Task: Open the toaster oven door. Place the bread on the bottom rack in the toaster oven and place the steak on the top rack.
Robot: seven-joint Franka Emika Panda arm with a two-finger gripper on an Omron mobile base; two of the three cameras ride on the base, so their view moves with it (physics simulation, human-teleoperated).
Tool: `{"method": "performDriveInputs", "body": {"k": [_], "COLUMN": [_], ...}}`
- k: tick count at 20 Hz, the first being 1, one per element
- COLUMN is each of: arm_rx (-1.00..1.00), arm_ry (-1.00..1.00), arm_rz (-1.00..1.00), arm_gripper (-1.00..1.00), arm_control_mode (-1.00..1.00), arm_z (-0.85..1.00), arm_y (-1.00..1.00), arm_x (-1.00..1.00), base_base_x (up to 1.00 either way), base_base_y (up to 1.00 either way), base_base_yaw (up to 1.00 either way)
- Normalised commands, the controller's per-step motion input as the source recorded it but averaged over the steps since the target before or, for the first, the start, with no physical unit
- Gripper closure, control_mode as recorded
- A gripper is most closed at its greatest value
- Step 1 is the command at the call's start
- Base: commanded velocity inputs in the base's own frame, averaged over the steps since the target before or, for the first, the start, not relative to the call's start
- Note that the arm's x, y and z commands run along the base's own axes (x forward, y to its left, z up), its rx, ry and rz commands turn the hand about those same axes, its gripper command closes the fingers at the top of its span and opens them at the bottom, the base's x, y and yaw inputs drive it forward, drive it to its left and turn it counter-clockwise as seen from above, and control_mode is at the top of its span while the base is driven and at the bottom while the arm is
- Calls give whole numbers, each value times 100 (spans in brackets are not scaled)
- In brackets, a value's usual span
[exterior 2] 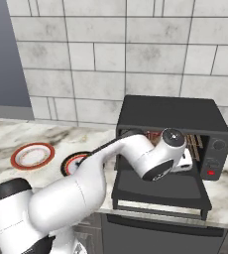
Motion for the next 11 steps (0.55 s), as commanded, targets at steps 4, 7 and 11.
{"method": "performDriveInputs", "body": {"k": [4,7,11], "arm_rx": [-9,-7,-9], "arm_ry": [2,11,16], "arm_rz": [10,2,0], "arm_gripper": [-100,-100,-100], "arm_control_mode": [-100,-100,-100], "arm_z": [25,31,28], "arm_y": [-8,0,0], "arm_x": [-63,-49,-37], "base_base_x": [0,0,0], "base_base_y": [0,0,0], "base_base_yaw": [0,0,0]}}
